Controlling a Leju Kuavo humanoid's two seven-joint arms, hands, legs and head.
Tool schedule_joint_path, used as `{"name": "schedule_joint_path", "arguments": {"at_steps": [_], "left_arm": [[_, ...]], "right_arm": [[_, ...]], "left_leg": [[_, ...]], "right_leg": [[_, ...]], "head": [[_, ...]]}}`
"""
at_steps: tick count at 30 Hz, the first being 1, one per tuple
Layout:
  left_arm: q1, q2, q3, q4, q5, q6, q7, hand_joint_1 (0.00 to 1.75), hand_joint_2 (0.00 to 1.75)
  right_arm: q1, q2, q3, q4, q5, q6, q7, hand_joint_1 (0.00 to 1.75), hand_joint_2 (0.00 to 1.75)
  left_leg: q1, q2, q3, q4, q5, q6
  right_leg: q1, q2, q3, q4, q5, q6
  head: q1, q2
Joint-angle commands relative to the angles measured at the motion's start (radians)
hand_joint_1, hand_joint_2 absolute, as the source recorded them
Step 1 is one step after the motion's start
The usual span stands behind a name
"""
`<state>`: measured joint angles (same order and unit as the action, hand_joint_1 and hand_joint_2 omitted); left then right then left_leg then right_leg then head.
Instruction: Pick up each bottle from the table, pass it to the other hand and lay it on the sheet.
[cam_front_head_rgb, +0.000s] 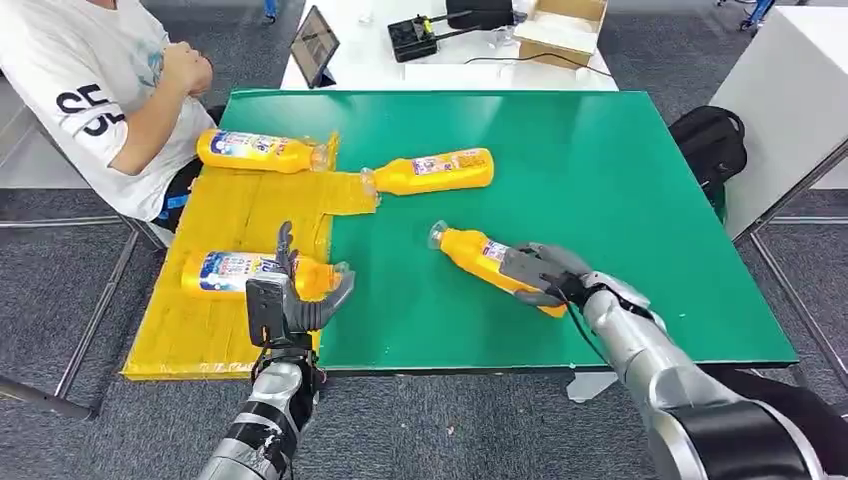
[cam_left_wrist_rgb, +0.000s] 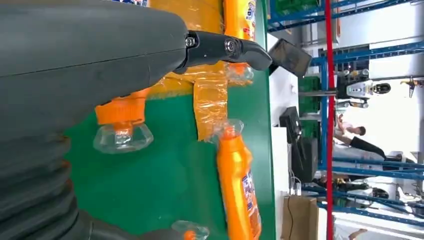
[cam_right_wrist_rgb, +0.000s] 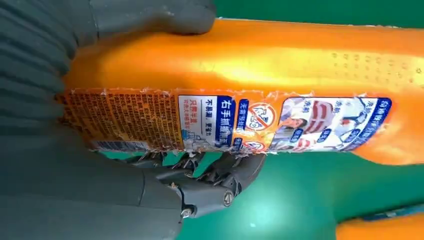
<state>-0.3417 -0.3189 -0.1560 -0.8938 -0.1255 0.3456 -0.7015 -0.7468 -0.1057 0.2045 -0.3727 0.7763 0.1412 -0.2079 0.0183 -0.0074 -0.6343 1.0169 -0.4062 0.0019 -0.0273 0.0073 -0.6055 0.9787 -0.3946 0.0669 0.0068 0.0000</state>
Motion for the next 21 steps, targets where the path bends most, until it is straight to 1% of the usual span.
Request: {"name": "schedule_joint_path", "arguments": {"at_steps": [1, 2, 3, 4, 5, 6, 7, 8, 9, 10, 11, 12, 13, 14, 15, 16, 18, 19, 21], "left_arm": [[-0.015, 0.014, -0.003, 0.045, 0.001, 0.010, 0.003, 0.00, 1.75], [-0.002, 0.018, -0.001, 0.027, -0.001, 0.014, 0.003, 0.00, 1.75], [0.019, 0.022, 0.006, 0.003, -0.006, 0.017, 0.003, 0.00, 1.75], [0.032, 0.023, 0.012, -0.011, -0.010, 0.017, 0.003, 0.00, 1.75], [0.046, 0.021, 0.017, -0.022, -0.017, 0.015, 0.003, 0.00, 1.75], [0.049, 0.016, 0.024, -0.026, -0.024, 0.009, 0.003, 0.00, 1.75], [0.049, 0.013, 0.024, -0.024, -0.027, 0.008, 0.003, 0.00, 1.75], [0.046, 0.007, 0.024, -0.020, -0.029, 0.008, 0.003, 0.00, 1.75], [0.043, 0.001, 0.019, -0.017, -0.023, -0.006, 0.003, 0.00, 1.75], [0.040, -0.003, 0.017, -0.010, -0.018, -0.015, 0.003, 0.00, 1.75], [0.040, -0.007, 0.014, -0.009, -0.016, -0.022, 0.003, 0.00, 1.75], [0.037, -0.011, 0.009, -0.004, -0.010, -0.034, 0.003, 0.00, 1.75], [0.035, -0.014, 0.006, 0.001, -0.002, -0.050, 0.003, 0.00, 1.75], [0.036, -0.016, 0.005, 0.000, -0.001, -0.052, 0.003, 0.00, 1.75], [0.034, -0.020, 0.004, 0.006, 0.015, -0.084, 0.003, 0.00, 1.75], [0.034, -0.021, -0.001, 0.005, 0.015, -0.096, 0.003, 0.00, 1.75], [0.039, -0.025, -0.007, 0.000, 0.019, -0.115, 0.003, 0.00, 1.75], [0.041, -0.026, -0.009, 0.001, 0.024, -0.133, 0.003, 0.00, 1.75], [0.042, -0.027, -0.010, 0.000, 0.024, -0.136, 0.003, 0.00, 1.75]], "right_arm": [[0.070, 0.048, -0.008, 0.019, -0.020, -0.070, -0.037, 1.75, 1.75], [0.090, 0.077, -0.035, -0.018, -0.046, -0.151, -0.093, 1.75, 1.75], [0.131, 0.133, -0.084, -0.104, -0.091, -0.281, -0.168, 1.75, 1.75], [0.179, 0.179, -0.110, -0.209, -0.112, -0.394, -0.226, 1.75, 1.75], [0.268, 0.225, -0.132, -0.414, -0.140, -0.477, -0.245, 1.75, 1.75], [0.345, 0.246, -0.135, -0.600, -0.154, -0.525, -0.237, 1.75, 1.75], [0.385, 0.256, -0.133, -0.704, -0.162, -0.550, -0.232, 1.75, 1.75], [0.438, 0.265, -0.132, -0.844, -0.165, -0.593, -0.225, 1.75, 1.75], [0.478, 0.277, -0.137, -0.941, -0.174, -0.648, -0.238, 1.75, 1.75], [0.501, 0.280, -0.139, -0.992, -0.174, -0.680, -0.249, 1.75, 1.75], [0.518, 0.285, -0.145, -1.028, -0.182, -0.710, -0.265, 1.75, 1.75], [0.536, 0.288, -0.152, -1.056, -0.185, -0.742, -0.285, 1.75, 1.75], [0.549, 0.293, -0.159, -1.077, -0.205, -0.763, -0.307, 1.75, 1.75], [0.554, 0.292, -0.160, -1.081, -0.209, -0.767, -0.313, 1.75, 1.75], [0.565, 0.297, -0.170, -1.093, -0.223, -0.791, -0.338, 1.75, 1.75], [0.573, 0.299, -0.174, -1.103, -0.224, -0.806, -0.352, 1.75, 1.75], [0.582, 0.304, -0.179, -1.106, -0.228, -0.814, -0.363, 1.75, 1.75], [0.585, 0.306, -0.183, -1.103, -0.229, -0.817, -0.365, 1.75, 1.75], [0.586, 0.307, -0.184, -1.103, -0.232, -0.817, -0.367, 1.75, 1.75]], "left_leg": [[0.001, -0.002, 0.003, -0.002, 0.000, 0.000], [0.002, -0.002, 0.004, -0.002, 0.000, 0.001], [0.002, 0.002, 0.005, -0.003, 0.000, 0.000], [0.002, 0.002, 0.005, -0.002, -0.001, 0.000], [0.001, 0.004, 0.005, -0.002, -0.001, 0.000], [0.003, 0.008, 0.007, -0.002, -0.002, 0.000], [0.002, 0.006, 0.005, -0.002, -0.001, 0.000], [0.002, 0.011, 0.005, -0.002, -0.003, -0.001], [0.001, 0.006, 0.001, -0.001, -0.002, -0.001], [0.001, 0.002, -0.001, -0.001, -0.001, -0.001], [0.002, 0.000, 0.000, 0.000, -0.003, -0.001], [0.003, -0.002, -0.002, 0.000, -0.002, -0.001], [0.003, -0.005, -0.005, 0.000, 0.000, 0.000], [0.004, -0.008, -0.005, 0.001, -0.002, 0.000], [0.003, -0.008, -0.006, 0.000, -0.001, 0.000], [0.003, -0.008, -0.004, 0.001, -0.003, 0.001], [0.003, -0.007, -0.008, 0.000, -0.001, 0.000], [0.003, -0.006, -0.005, 0.000, -0.003, 0.001], [0.002, -0.007, -0.007, -0.001, -0.002, 0.000]], "right_leg": [[0.002, -0.003, 0.004, -0.002, 0.000, -0.003], [0.002, -0.004, 0.006, -0.003, 0.000, -0.004], [0.002, 0.001, 0.006, -0.003, 0.000, -0.004], [0.002, 0.001, 0.007, -0.003, 0.000, -0.003], [0.002, 0.003, 0.005, -0.002, 0.000, -0.002], [0.003, 0.007, 0.007, -0.002, 0.001, -0.004], [0.002, 0.006, 0.005, -0.001, 0.000, -0.003], [0.003, 0.009, 0.003, 0.000, 0.000, -0.005], [0.002, 0.004, 0.001, 0.001, -0.001, -0.004], [0.002, 0.001, -0.002, 0.002, -0.001, -0.003], [0.002, -0.001, 0.000, 0.003, -0.004, -0.005], [0.003, -0.002, -0.001, 0.003, -0.005, -0.004], [0.004, -0.004, -0.003, 0.002, -0.004, -0.004], [0.004, -0.007, -0.001, 0.003, -0.006, -0.004], [0.003, -0.007, -0.002, 0.002, -0.005, -0.004], [0.004, -0.008, 0.001, 0.002, -0.007, -0.005], [0.002, -0.007, -0.003, 0.001, -0.005, -0.005], [0.002, -0.007, 0.000, 0.001, -0.006, -0.006], [0.001, -0.007, -0.003, 0.001, -0.005, -0.005]], "head": [[0.000, 0.000], [0.000, 0.000], [0.000, 0.000], [0.000, 0.000], [0.001, 0.000], [0.000, 0.000], [0.001, 0.000], [0.000, 0.000], [0.000, 0.000], [-0.001, 0.000], [0.000, 0.000], [0.000, 0.000], [0.000, 0.000], [0.000, 0.000], [0.000, 0.000], [0.000, 0.000], [0.000, 0.000], [0.000, 0.000], [0.000, 0.000]]}}
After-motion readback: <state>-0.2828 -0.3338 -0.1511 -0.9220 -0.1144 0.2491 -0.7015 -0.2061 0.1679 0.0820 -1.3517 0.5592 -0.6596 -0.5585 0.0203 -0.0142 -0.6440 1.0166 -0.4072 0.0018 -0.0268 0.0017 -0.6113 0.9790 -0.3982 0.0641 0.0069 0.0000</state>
